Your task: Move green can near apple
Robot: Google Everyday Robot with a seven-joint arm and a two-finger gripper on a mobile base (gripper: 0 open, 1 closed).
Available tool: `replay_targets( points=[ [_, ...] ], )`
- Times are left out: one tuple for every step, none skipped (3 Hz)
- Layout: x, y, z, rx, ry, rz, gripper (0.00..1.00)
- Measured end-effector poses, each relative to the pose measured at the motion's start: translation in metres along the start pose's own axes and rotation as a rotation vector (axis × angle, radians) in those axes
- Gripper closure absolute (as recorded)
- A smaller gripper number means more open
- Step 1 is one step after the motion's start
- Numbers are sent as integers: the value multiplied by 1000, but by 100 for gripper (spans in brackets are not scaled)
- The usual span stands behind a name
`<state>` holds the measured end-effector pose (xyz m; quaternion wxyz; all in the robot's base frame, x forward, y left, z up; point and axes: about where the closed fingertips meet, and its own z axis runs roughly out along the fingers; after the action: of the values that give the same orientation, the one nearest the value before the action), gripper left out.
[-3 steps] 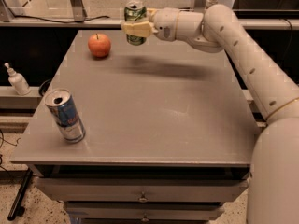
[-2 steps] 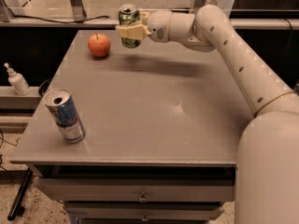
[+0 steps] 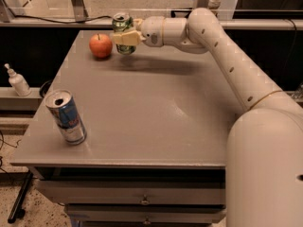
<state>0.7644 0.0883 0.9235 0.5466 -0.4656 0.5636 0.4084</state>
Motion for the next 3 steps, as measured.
replay_targets(
  points=[
    [9, 2, 11, -19, 6, 19, 100],
    [14, 5, 22, -43, 10, 39, 100],
    [21, 8, 31, -59, 21, 65, 82]
  ],
)
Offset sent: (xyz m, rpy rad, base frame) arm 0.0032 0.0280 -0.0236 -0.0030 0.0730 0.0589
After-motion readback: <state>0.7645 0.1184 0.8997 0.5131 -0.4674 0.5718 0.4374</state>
